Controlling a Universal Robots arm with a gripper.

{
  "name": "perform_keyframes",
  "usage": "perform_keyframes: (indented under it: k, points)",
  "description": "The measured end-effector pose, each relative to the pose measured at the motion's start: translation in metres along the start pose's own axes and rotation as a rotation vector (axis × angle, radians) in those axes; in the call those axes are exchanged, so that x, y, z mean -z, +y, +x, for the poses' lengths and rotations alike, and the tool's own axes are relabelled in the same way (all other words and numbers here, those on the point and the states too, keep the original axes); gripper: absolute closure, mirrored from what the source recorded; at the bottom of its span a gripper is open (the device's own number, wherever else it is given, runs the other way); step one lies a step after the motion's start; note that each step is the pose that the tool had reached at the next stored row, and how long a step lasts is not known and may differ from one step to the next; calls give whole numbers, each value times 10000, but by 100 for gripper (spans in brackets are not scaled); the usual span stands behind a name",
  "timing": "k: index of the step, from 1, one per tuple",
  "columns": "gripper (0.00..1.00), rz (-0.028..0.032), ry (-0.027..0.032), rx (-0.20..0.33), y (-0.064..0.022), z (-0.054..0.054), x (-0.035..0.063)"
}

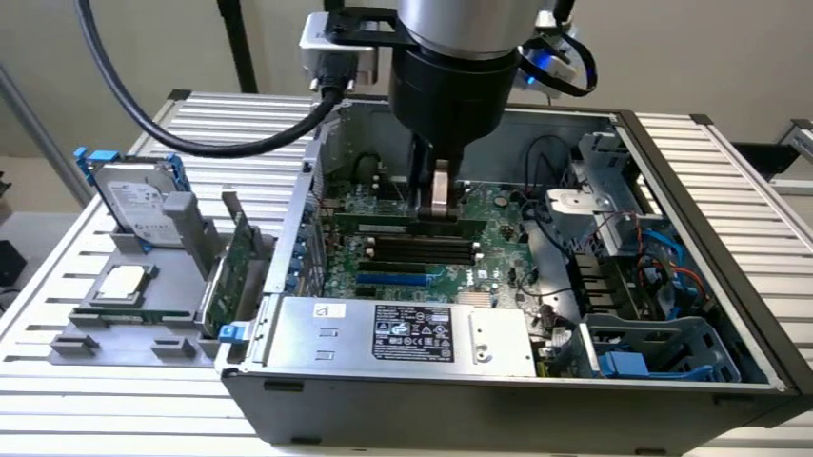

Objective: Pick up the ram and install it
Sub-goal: 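Pick up the ram and move it above insertion slot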

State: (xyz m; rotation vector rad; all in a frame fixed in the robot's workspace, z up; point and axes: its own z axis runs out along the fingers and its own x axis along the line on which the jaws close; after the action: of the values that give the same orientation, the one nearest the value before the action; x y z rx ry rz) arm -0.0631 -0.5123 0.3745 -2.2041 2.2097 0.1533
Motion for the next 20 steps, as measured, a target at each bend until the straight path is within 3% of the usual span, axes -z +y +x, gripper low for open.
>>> perform_keyframes:
  k: [9,20]
  points:
    - [100,1,-2,1,-164,-357,-185]
    - [100,1,-1,0,-272,-834,-418]
